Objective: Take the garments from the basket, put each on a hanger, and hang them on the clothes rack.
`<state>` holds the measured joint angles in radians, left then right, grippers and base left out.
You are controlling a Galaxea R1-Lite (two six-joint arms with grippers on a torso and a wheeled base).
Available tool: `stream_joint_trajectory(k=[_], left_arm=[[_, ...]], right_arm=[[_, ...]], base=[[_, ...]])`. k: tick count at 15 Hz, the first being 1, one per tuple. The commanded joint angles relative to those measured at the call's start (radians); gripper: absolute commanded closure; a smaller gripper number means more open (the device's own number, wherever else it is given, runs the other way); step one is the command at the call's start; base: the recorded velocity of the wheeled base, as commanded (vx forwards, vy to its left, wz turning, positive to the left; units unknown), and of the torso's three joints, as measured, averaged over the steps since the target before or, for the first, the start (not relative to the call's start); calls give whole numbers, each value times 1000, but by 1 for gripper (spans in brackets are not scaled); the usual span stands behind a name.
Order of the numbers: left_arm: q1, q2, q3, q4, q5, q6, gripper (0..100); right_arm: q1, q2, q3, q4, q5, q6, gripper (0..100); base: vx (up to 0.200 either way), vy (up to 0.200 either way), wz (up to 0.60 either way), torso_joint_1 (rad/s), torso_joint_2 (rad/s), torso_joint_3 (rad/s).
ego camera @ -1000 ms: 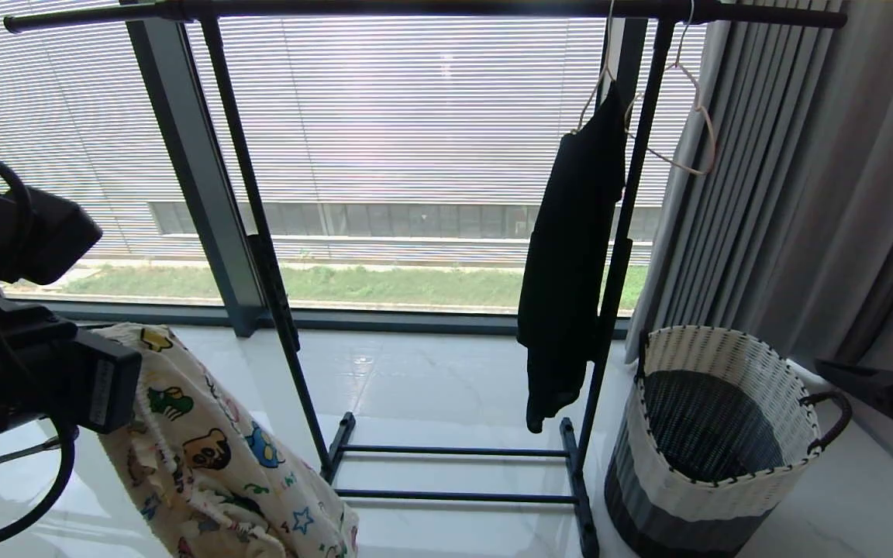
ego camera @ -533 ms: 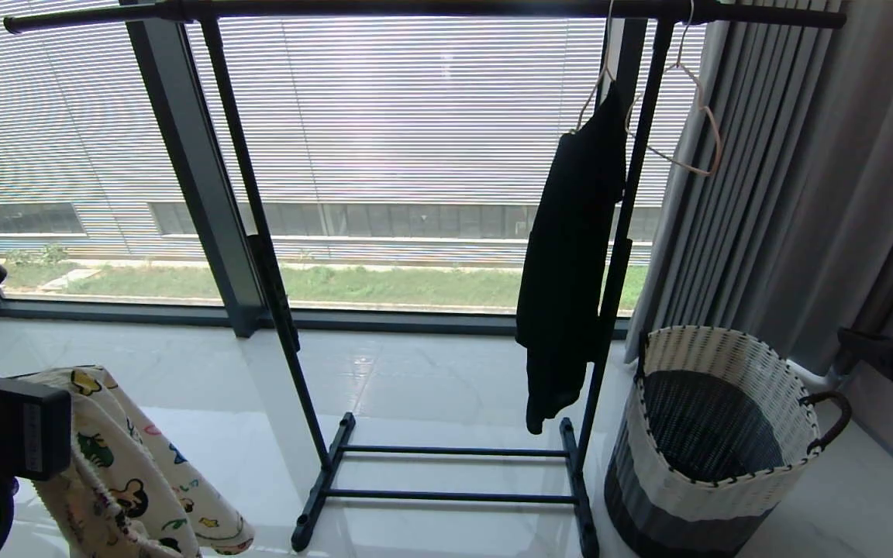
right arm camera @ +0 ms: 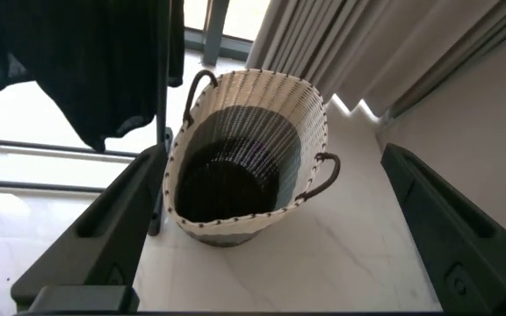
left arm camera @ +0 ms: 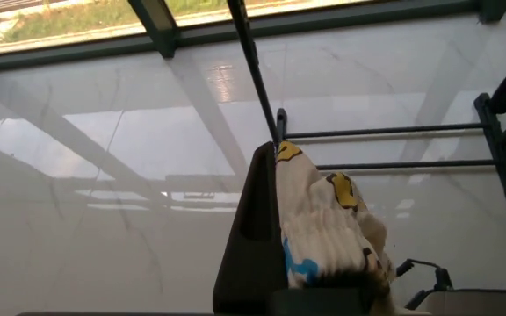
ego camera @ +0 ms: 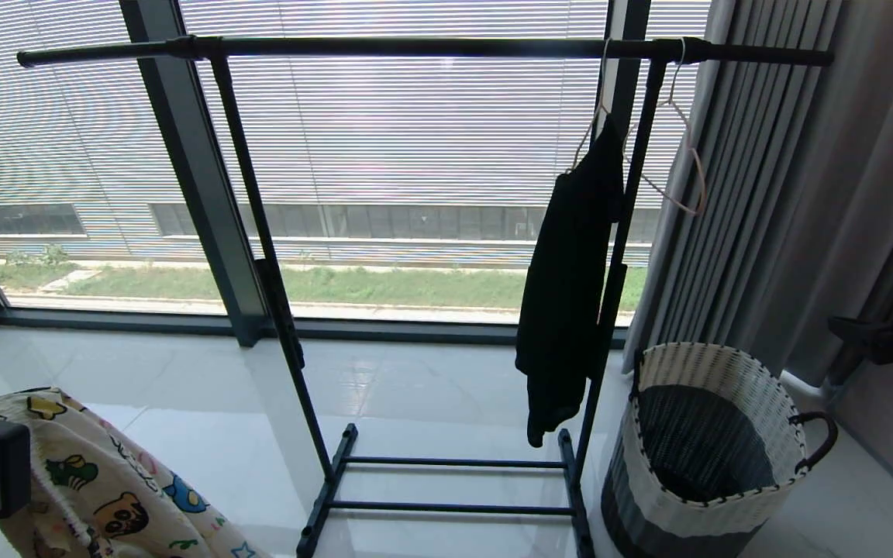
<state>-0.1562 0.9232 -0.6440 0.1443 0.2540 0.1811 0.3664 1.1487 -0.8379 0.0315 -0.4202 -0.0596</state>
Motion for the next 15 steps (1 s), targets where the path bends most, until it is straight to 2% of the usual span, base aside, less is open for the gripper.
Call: stream_joint_trajectory(k=[1, 4, 8, 15], left_arm=[[12, 0, 4, 0, 44, 21, 100], [12, 9, -8, -6, 45, 23, 100], [14, 37, -8, -66, 45, 23, 100], [14, 37, -8, -71, 45, 23, 100]], right_arm=[[-1, 5, -1, 1, 1, 0, 0], [2, 3, -3, 1, 6, -3, 0], [2, 6, -30, 1, 11, -5, 0], [2, 14, -26, 1, 17, -6, 0]], base=[[0, 0, 0, 168, -456, -281], [0, 0, 0, 183, -473, -284], [0, 0, 0, 198, -476, -281], [0, 0, 0, 227, -505, -281]])
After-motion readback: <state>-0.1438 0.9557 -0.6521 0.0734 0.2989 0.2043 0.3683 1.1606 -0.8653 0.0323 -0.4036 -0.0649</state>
